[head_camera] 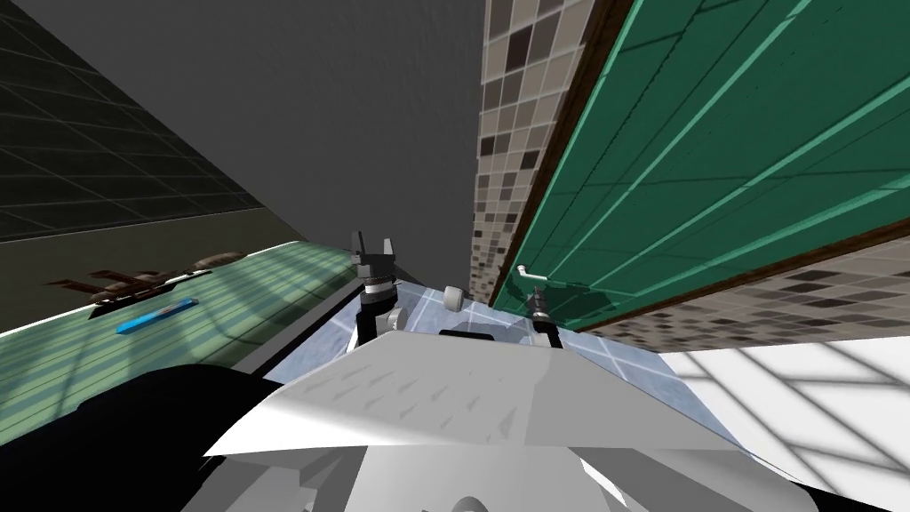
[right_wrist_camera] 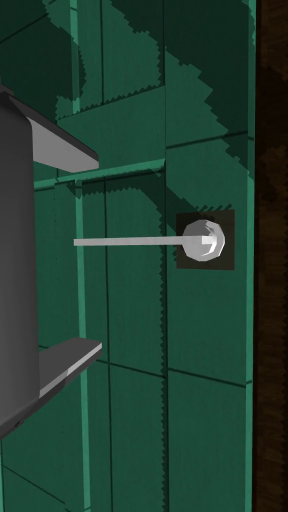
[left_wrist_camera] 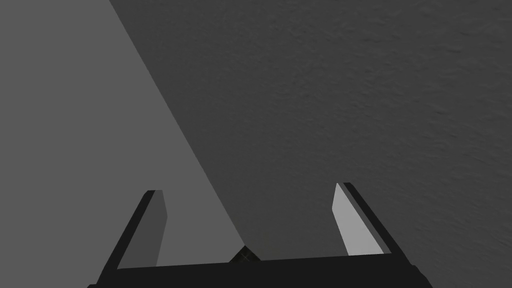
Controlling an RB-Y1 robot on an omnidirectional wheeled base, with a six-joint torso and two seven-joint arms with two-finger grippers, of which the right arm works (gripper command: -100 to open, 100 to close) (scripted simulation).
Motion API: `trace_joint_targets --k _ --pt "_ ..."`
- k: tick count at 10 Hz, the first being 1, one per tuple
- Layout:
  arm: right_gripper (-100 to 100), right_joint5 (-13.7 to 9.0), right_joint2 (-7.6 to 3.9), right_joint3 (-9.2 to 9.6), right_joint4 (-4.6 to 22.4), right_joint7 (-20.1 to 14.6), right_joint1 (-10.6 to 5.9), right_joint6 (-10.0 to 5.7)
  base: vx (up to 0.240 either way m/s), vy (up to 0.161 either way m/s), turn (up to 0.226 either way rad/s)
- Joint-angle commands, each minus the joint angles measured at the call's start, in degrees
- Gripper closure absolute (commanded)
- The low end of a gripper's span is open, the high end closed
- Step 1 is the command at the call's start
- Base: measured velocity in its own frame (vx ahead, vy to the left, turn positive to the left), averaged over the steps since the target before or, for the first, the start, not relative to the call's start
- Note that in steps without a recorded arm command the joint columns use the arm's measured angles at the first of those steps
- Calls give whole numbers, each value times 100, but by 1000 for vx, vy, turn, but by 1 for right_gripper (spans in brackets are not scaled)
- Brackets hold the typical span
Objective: Pull the door open
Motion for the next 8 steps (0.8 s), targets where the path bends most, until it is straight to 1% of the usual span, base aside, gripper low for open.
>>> trace_joint_targets --k 1,2,3,4,5,8 --pt "-100 0 0 0 0 0 0 0 26 -21 24" --pt "-100 -59 -4 -99 81 51 -30 -21 24 -34 202" --pt "-100 -137 -7 -232 171 120 -61 -44 57 -79 350" --pt "-100 -183 -9 -311 225 162 -79 -58 73 -86 267" --pt "-100 -285 -13 -485 343 254 -119 -89 83 -87 329" --pt "-100 -440 -20 -748 522 393 -179 -135 68 -101 234"
